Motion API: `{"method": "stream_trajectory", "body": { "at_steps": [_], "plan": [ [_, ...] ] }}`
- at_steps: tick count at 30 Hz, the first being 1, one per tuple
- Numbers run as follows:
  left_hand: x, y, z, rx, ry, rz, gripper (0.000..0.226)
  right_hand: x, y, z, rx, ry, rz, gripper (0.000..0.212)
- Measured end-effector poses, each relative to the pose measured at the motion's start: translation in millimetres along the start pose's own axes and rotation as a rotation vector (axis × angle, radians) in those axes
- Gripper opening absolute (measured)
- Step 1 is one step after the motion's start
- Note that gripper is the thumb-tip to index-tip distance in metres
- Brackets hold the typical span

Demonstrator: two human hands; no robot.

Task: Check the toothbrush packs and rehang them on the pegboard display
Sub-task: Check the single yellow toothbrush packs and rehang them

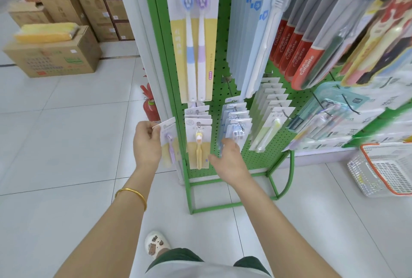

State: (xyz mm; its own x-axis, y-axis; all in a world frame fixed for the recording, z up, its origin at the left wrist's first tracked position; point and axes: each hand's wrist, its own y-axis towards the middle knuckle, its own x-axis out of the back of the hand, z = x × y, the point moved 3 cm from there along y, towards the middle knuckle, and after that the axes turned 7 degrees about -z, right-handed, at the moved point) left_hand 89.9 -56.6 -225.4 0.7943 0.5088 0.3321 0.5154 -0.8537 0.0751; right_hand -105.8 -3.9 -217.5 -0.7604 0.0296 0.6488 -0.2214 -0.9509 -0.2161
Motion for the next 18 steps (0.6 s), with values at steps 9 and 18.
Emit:
{"method": "stream_trajectory", "body": {
  "at_steps": [9,18],
  "plan": [
    [9,-66,23,0.167,-0.091,-0.035,0.007,-17,-28,-49,0.015,-0.061,0.145,0.045],
    [-22,-122,-27,0.186,-0.321,0.079,0.006,19,-54,-68,0.091,0.305,0.053,0.036]
  ]
}}
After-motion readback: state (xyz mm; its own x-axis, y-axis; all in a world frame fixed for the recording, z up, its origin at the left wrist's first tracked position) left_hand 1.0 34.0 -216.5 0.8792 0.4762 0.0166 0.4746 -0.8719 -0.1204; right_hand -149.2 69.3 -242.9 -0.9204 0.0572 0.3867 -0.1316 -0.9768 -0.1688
